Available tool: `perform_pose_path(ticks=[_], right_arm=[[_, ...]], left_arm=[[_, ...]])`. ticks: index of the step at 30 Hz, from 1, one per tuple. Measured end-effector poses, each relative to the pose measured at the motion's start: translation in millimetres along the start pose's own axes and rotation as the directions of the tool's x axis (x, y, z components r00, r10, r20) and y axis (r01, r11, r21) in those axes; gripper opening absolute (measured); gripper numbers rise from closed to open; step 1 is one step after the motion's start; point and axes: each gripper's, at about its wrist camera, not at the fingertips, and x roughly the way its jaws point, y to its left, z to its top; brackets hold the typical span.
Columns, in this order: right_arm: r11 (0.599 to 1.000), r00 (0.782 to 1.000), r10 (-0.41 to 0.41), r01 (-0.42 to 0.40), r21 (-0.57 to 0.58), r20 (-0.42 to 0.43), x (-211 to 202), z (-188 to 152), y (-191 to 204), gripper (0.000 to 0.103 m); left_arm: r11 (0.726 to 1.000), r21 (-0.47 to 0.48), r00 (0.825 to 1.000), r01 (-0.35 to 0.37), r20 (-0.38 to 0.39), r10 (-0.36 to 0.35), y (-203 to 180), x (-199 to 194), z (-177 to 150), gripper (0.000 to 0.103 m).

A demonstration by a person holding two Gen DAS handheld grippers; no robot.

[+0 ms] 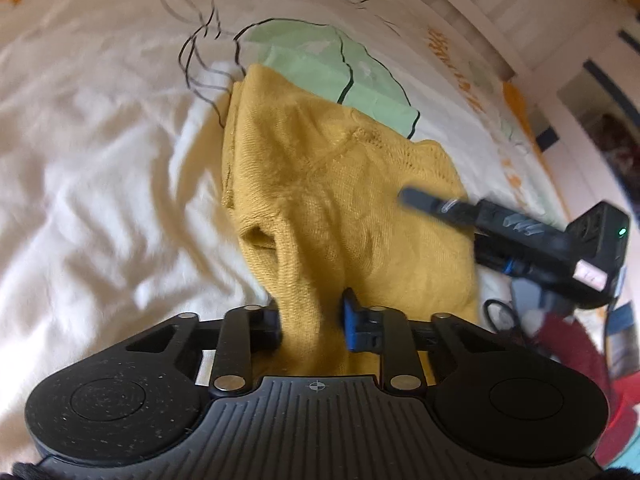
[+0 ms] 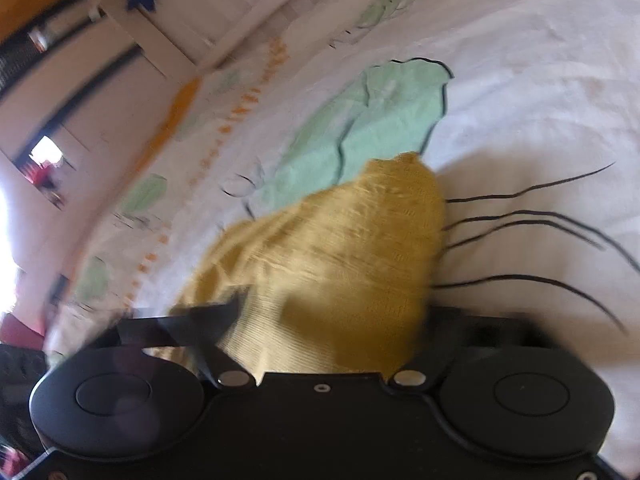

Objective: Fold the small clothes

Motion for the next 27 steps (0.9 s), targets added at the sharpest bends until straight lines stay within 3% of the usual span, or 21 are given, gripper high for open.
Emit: perform_pose_path(ticks=[4,8,20,23,27], right_arm=[[0.998,1.0,0.02,-0.019,0.064,-0.014,-10,1,-1,0.048],[0.995,0.999,0.031,-0.027,0.094,-0.041,-33,-6,9,0.047],[0.992,0.989,-0.003,0.021,0.121,-0.148,-126,-82,31,0.046],[0.993,0.99,0.008,0.009,0.12,-0.142,-148,-103,34,0.046],[0.994,0.995,-0.044,0.053,0.097,-0.093,-166,-121,34,0.048]], left_arm=[[0.993,-0.075,0.995,0.094,-0.023,-0.096,6,-10,-4,0.02],[0.988,-0.081,0.989,0.13,-0.055,-0.135,0,-26,-23,0.02],[0.976,-0.061,0.964,0.208,-0.154,-0.215,-37,-92,-129,0.017],[0.982,-0.042,0.971,0.183,-0.149,-0.188,-39,-102,-153,0.017],[1.0,0.0,0.993,0.0,-0.115,0.0,-32,-102,-167,0.018]])
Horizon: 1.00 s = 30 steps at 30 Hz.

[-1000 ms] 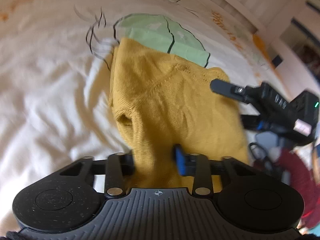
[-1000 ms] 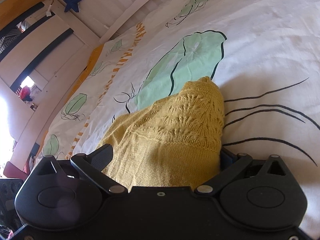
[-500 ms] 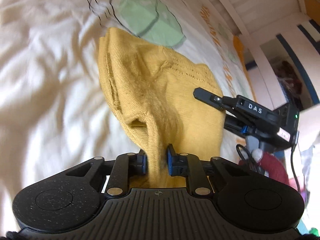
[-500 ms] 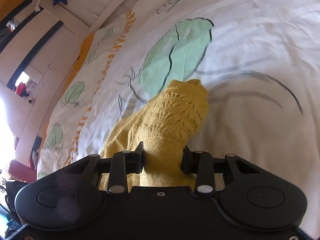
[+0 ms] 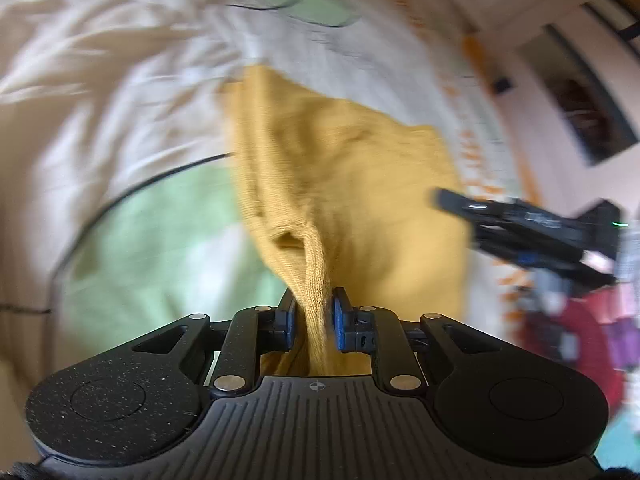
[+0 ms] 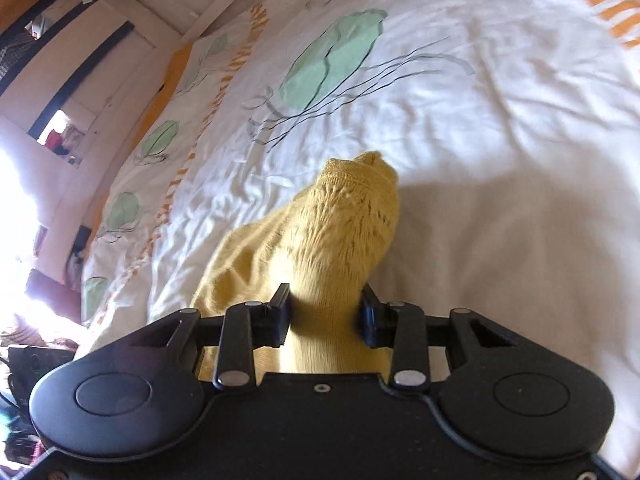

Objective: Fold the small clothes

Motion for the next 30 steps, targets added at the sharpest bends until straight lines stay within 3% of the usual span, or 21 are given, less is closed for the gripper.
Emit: perform_pose_path(ticks=[2,5,7,10,15,20,23,25,30], right_arm=[[0.999,0.999,-0.034,0.034,0.001,0.018,-3,-3,-8,0.049],[0.999,0.999,0.003,-0.005,0.049,0.046,-8,-9,-21,0.057],[0.998,0.997,0.028,-0.032,0.057,0.07,-10,-10,-26,0.073],[0.995,0.992,0.074,-0.079,0.055,0.101,-14,-11,-30,0.079],[0.989,0.984,0.125,-0.134,0.066,0.13,-11,-11,-36,0.084],[0.983,0.98,0.148,-0.161,0.088,0.132,-8,-15,-45,0.084],[0.979,0.977,0.171,-0.182,0.088,0.124,-7,-15,-46,0.086],[0.977,0.976,0.182,-0.193,0.088,0.116,-6,-14,-45,0.09],[0.972,0.975,0.209,-0.217,0.096,0.079,11,-6,-47,0.09]], left_arm=[[0.995,0.043,0.996,-0.088,0.011,0.088,-1,4,-5,0.026],[0.984,0.092,0.988,-0.15,0.055,0.146,-12,1,-11,0.028],[0.969,0.137,0.975,-0.204,0.117,0.188,-22,-9,-15,0.027],[0.947,0.206,0.953,-0.247,0.229,0.199,-43,-29,-22,0.027],[0.946,0.229,0.932,-0.229,0.332,0.146,-69,-28,-15,0.034],[0.966,0.167,0.932,-0.196,0.338,0.131,-61,5,1,0.039],[0.966,0.137,0.924,-0.22,0.348,0.161,-51,21,2,0.04],[0.965,0.119,0.927,-0.232,0.327,0.183,-41,34,3,0.039],[0.958,0.155,0.923,-0.243,0.339,0.179,-42,32,-5,0.04]])
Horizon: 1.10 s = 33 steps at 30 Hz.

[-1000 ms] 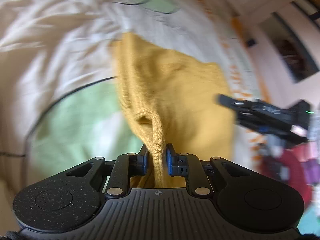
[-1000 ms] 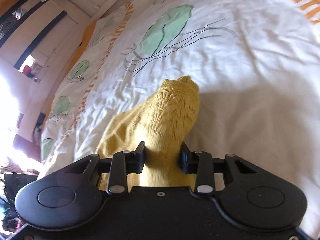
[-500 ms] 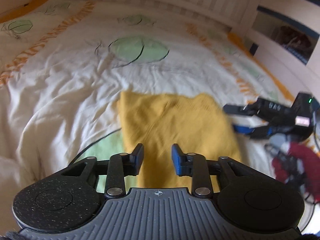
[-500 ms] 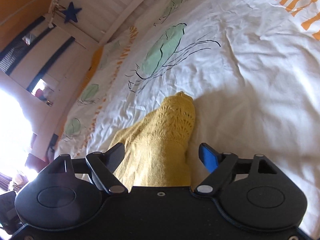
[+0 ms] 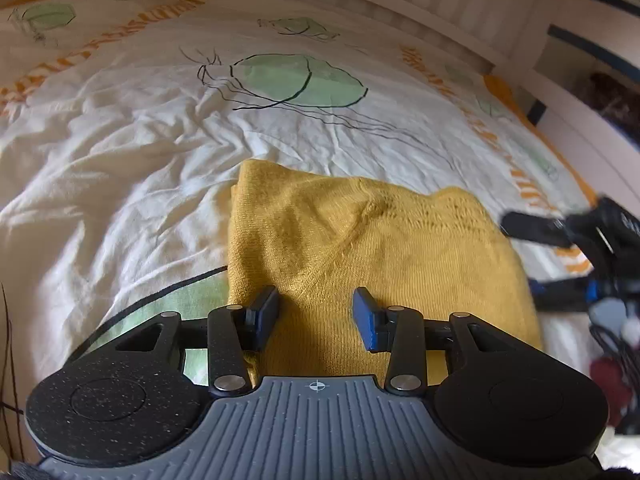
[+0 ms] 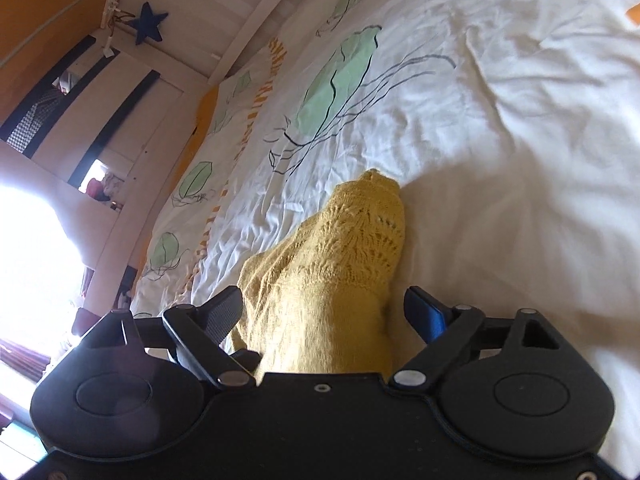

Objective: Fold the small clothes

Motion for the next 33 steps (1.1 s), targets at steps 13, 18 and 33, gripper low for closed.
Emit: perform_pose_path(ticks=[13,18,33], right_arm=[[0.963,0.98,-0.142,0.169,-0.209,0.137,-1,31,41,0.051],[0.901,0.941,-0.251,0.313,-0.3,0.227,-21,17,65,0.051],[0.79,0.874,-0.464,0.482,-0.38,0.146,13,-2,56,0.075]], left_arm=[[1.0,0.008,1.0,-0.004,0.003,0.004,-2,-2,-3,0.04],[1.0,0.008,1.0,-0.007,0.007,0.007,-2,-2,-3,0.04],[0.999,0.042,1.0,0.018,-0.004,-0.018,-8,1,2,0.064]])
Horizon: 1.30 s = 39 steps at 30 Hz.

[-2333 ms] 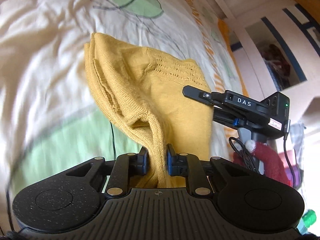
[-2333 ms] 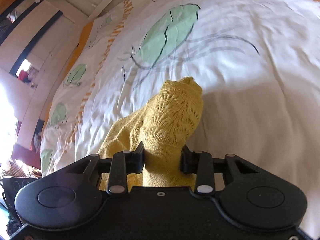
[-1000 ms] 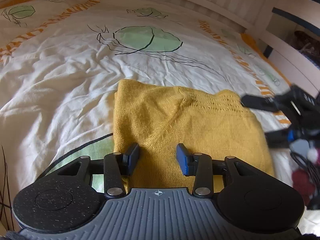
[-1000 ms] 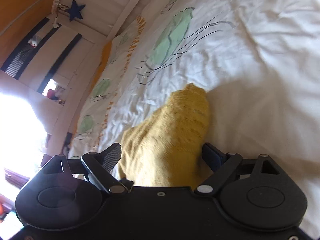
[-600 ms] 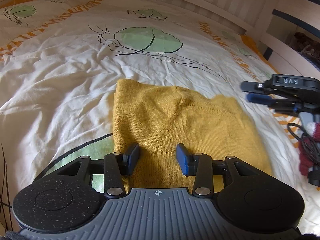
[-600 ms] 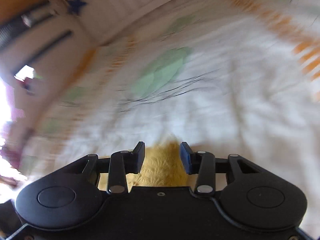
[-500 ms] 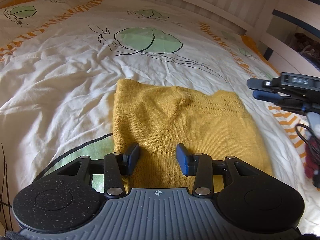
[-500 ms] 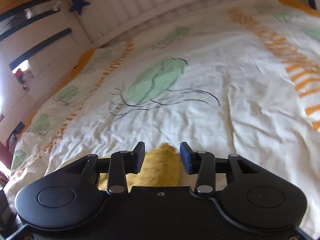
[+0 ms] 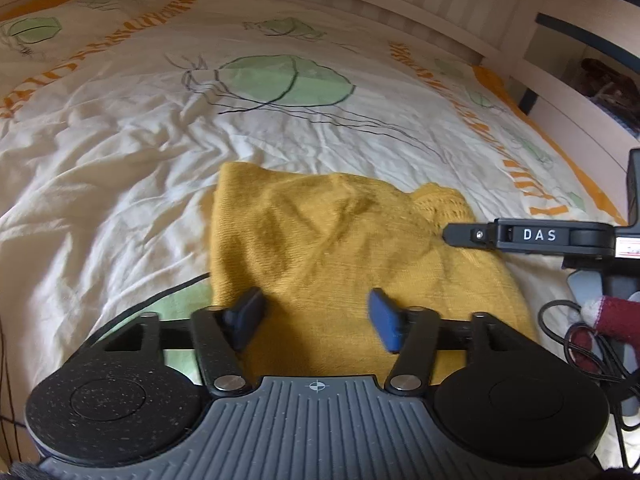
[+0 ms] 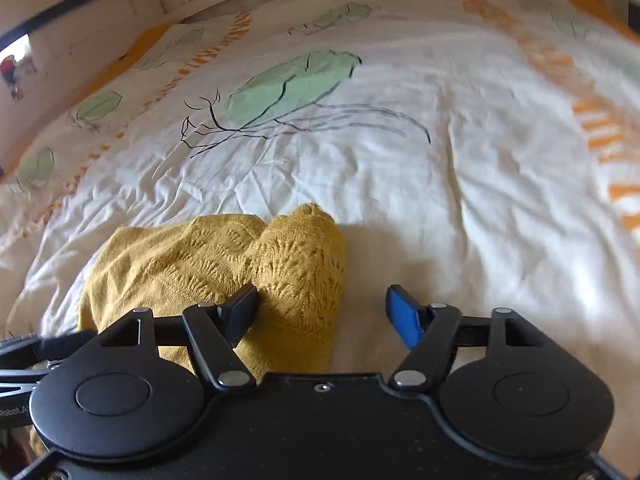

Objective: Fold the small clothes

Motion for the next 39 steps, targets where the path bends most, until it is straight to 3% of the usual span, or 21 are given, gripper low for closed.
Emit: perform_pose_path(ticks=[3,6,9,11,14,17,29,39], right_arm=[[1.0,0.999,-0.01,0.011,-0.02,0.046,-17,-1,6,0.079],[0.998,0.998,-0.007,0.011,-0.064,0.065,-32,-10,16,0.096],[0.993,0.999,-0.048,0.05,-0.111,0.019,-30,-25,20,0.102],[0.991,0.996,-0.086,0.083,-0.108,-0.025,-27,-37,19,0.102],[0.998,0.996,-0.06,0.06,-0.002,-0.061,-32,-52,5,0.102],[0.996,0.995,-0.083,0.084,0.015,-0.052,-44,-61,5,0.102],[0.995,0.999,0.003,-0.008,0.096,0.052,-109,-86,22,0.102],[0.998,0.994,-0.05,0.046,0.036,0.094,-143,-101,42,0.102]], left_arm=[[1.0,0.006,1.0,-0.017,0.015,0.017,-4,-4,-1,0.068],[0.997,0.016,0.996,-0.08,0.047,0.079,-8,-12,-6,0.07],[0.988,0.026,0.987,-0.152,0.06,0.151,-6,-20,-12,0.076],[0.986,0.009,0.985,-0.169,0.023,0.169,1,-20,-16,0.08],[0.986,-0.029,0.986,-0.165,-0.02,0.165,11,-25,-24,0.091],[0.984,-0.028,0.984,-0.178,-0.037,0.177,14,-36,-31,0.091],[0.968,0.054,0.97,-0.244,0.004,0.244,-27,-92,-43,0.091],[0.95,0.058,0.952,-0.305,0.028,0.304,-51,-124,-45,0.091]])
